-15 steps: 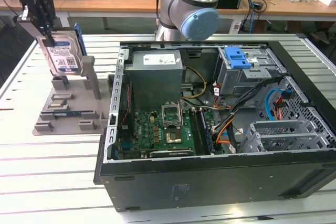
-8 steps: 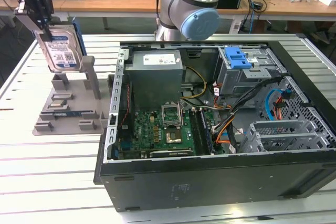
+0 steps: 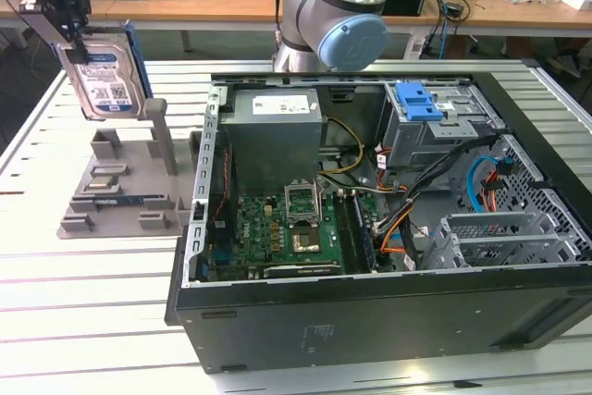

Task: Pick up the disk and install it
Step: 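Pick up the disk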

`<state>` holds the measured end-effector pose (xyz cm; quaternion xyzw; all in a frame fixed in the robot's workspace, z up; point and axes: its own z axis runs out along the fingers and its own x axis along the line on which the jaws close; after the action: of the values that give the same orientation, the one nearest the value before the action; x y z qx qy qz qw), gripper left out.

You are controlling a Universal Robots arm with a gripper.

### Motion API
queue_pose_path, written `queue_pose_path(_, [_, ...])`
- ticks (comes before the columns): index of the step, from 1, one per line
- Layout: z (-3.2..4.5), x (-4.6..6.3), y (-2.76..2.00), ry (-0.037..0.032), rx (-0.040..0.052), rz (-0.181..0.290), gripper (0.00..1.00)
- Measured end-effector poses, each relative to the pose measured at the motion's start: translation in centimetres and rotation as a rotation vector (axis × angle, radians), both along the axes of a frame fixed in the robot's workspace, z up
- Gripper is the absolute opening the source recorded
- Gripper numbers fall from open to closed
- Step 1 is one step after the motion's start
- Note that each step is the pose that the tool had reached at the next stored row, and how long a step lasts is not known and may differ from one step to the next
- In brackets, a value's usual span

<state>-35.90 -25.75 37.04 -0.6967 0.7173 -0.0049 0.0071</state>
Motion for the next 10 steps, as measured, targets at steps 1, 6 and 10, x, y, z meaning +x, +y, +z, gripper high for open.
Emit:
queue_pose_path(1, [0.16,0.0,0.0,0.0,-0.0001,0.0,0.37])
queue_pose_path(6, [0.99,0.0,0.0,0.0,0.0,0.0,0.37])
queue_pose_path(10, [1.74,0.0,0.0,0.0001,-0.0001,0.0,0.37])
